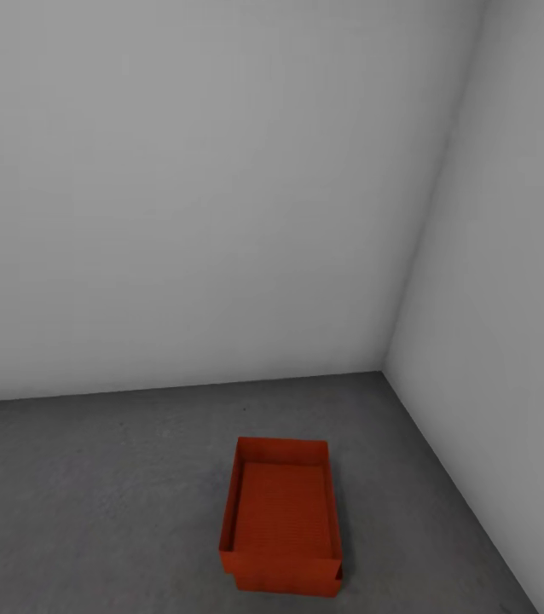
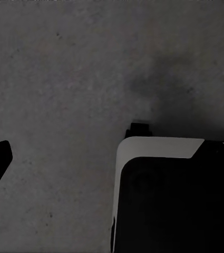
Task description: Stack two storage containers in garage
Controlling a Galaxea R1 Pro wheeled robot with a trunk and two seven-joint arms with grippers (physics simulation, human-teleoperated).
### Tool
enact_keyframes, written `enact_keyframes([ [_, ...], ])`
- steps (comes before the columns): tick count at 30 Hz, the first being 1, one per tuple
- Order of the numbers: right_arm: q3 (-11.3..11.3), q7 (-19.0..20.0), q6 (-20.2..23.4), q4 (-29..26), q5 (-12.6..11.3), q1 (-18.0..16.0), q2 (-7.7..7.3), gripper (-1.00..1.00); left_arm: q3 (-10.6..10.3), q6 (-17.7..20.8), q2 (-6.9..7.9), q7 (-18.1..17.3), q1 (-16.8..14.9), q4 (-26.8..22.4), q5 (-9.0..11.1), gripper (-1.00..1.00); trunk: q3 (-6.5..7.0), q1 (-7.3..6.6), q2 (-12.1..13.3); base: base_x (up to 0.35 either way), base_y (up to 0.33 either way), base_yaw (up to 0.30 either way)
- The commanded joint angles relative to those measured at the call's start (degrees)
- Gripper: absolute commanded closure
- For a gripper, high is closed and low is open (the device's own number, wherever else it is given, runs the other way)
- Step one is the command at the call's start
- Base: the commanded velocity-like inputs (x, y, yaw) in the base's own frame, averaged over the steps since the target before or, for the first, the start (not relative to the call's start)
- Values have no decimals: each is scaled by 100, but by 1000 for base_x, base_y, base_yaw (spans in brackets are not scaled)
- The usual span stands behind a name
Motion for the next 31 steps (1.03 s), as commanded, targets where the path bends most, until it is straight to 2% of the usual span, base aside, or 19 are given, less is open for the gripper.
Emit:
enact_keyframes([
  [1, 47, -17, -15, -1, -56, -2, -3, -100, -49, -2, 0, 14, -3, -2, 54, -100, -11, 3, -10, 0, 0, 0],
  [31, 65, -17, -16, -1, -8, -3, -21, -100, -49, -2, 3, 14, -3, -2, 57, -100, -11, 3, -10, 0, 0, 0],
])
